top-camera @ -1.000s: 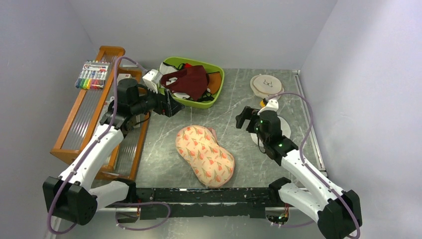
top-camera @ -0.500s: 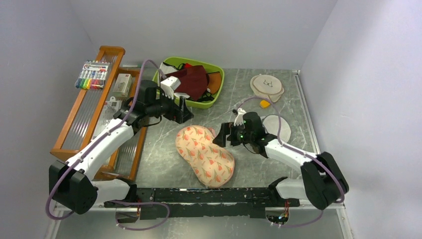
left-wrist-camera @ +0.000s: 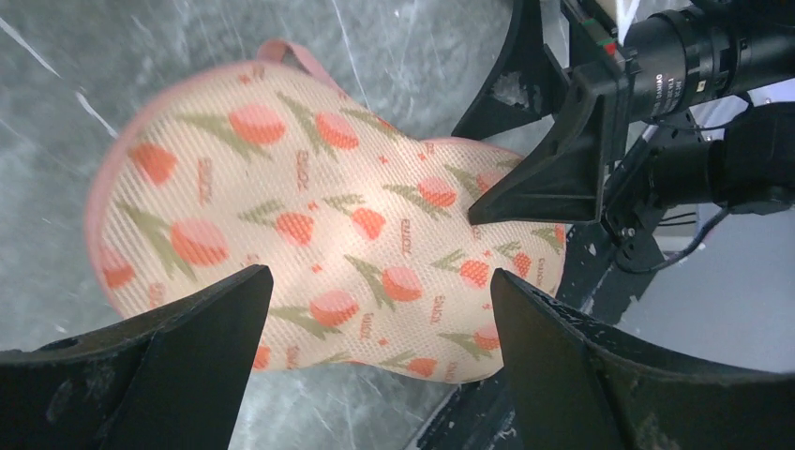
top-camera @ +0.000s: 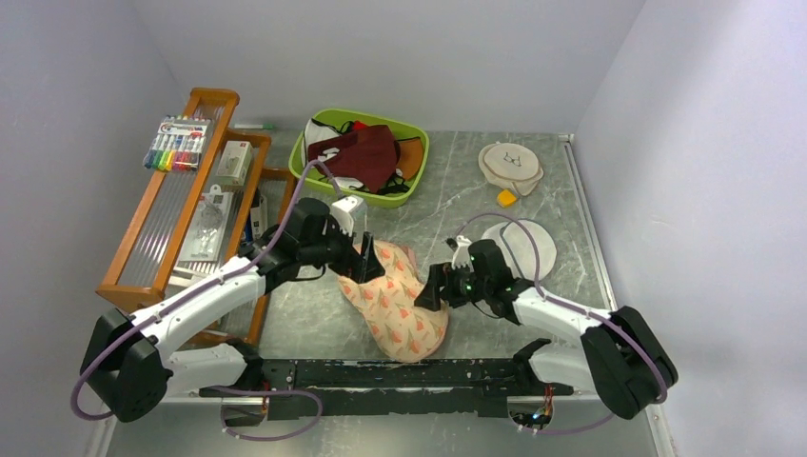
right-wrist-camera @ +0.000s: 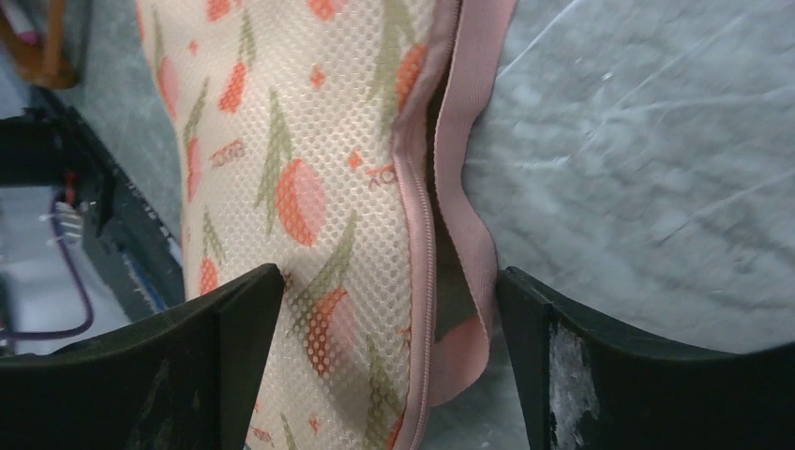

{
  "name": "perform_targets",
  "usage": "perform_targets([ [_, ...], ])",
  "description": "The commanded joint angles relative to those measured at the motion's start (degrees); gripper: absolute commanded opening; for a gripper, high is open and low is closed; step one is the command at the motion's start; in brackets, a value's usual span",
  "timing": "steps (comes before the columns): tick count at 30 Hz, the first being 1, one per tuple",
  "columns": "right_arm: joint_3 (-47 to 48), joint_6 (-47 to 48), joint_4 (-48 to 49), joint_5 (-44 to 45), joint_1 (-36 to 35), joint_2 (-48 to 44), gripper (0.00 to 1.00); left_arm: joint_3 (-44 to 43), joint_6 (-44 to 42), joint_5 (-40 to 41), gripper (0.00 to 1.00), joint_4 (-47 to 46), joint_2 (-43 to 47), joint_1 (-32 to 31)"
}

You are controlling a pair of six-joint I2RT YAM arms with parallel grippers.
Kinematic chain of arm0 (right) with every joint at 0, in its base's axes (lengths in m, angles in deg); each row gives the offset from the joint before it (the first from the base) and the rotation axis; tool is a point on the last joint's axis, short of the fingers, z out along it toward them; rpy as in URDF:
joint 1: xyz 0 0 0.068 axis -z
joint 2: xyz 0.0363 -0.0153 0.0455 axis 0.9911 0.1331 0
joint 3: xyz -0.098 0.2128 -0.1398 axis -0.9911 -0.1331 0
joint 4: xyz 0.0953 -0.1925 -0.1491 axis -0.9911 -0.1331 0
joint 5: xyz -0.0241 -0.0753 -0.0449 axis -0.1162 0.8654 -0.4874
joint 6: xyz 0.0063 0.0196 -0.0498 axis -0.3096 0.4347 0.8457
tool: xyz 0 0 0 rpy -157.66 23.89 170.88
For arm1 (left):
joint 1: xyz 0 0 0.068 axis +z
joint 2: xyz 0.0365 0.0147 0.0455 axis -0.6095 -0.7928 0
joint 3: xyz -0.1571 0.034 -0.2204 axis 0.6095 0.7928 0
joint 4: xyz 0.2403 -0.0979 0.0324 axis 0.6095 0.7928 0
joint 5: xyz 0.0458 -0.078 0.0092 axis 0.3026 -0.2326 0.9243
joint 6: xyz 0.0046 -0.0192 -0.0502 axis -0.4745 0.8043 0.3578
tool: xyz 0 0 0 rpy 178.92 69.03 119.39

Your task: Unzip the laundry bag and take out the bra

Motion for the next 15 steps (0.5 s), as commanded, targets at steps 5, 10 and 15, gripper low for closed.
perform_targets([
  [5, -9.02, -8.93, 10.98, -4.75, -0.37, -7.27, 0.68, 5.76, 8.61, 2.81, 0.99, -10.38, 4.01, -3.37],
  [10, -4.14, -9.38, 15.96, -3.31, -0.33, -1.66, 0.26, 5.30, 8.14, 4.65, 0.99, -10.26, 4.65, -5.32],
  [15, 4.66, -5.36, 16.70, -6.54, 0.29, 8.81, 0.07, 4.90, 5.33, 9.48, 0.99, -7.73, 6.82, -8.85],
])
